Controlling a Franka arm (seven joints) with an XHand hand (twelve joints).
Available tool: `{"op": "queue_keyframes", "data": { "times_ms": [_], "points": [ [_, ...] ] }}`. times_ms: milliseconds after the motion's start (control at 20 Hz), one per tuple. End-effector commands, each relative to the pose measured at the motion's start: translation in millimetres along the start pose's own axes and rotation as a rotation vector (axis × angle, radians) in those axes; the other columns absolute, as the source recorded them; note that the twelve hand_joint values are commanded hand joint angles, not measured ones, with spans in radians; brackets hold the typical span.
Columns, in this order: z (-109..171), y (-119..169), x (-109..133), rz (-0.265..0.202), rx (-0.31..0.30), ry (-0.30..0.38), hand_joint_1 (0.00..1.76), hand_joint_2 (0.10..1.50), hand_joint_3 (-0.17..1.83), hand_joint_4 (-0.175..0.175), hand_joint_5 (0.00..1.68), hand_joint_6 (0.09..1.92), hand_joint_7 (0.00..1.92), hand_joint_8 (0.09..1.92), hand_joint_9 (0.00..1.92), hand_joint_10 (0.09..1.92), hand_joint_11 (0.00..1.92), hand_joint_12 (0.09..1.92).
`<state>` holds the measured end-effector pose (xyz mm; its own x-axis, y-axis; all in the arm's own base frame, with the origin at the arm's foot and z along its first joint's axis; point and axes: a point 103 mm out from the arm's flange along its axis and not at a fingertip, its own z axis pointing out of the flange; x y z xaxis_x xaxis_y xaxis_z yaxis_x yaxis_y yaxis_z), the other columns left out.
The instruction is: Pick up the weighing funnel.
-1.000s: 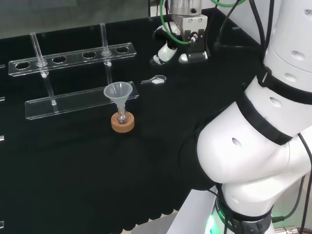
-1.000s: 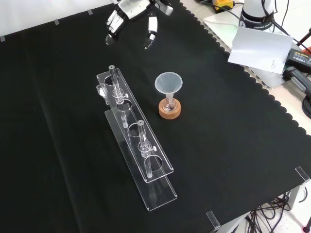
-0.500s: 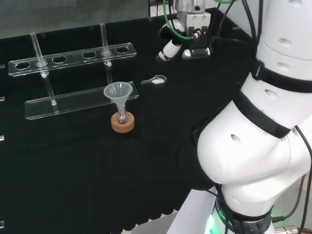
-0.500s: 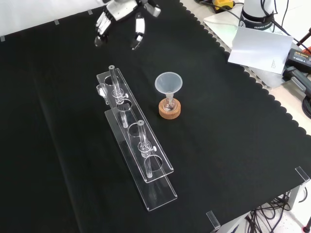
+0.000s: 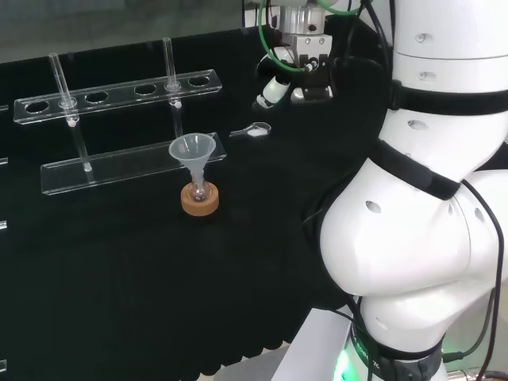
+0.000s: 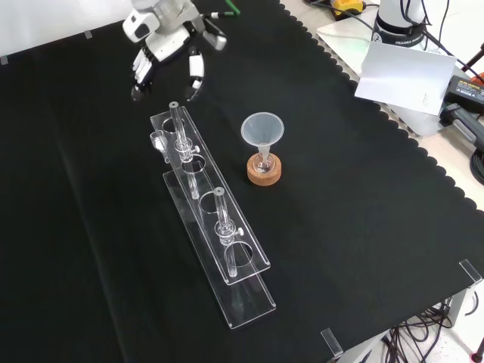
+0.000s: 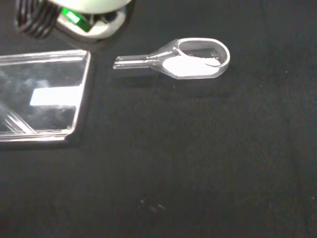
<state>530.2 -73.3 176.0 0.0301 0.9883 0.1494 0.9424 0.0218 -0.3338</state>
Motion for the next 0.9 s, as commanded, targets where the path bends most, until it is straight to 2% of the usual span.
{"op": "queue_keyframes", "data": {
  "times_ms": [50,350,700,900],
  "points": [
    [13.5,21.6,-0.1,-0.005,0.025,-0.019,0.92,0.6,0.55,-0.041,0.59,0.09,0.39,0.69,0.63,0.58,0.43,1.34],
    [33.2,35.6,-7.4,0.011,0.055,-0.05,0.92,0.58,0.57,-0.039,0.61,0.1,0.41,0.69,0.66,0.56,0.44,1.33],
    [48.7,49.5,-14.3,0.022,0.071,-0.032,0.92,0.58,0.58,-0.038,0.61,0.11,0.41,0.69,0.66,0.56,0.44,1.33],
    [54.7,56.2,-13.9,0.019,0.079,-0.058,0.93,0.58,0.59,-0.036,0.63,0.12,0.42,0.69,0.67,0.56,0.45,1.33]
  ]
}}
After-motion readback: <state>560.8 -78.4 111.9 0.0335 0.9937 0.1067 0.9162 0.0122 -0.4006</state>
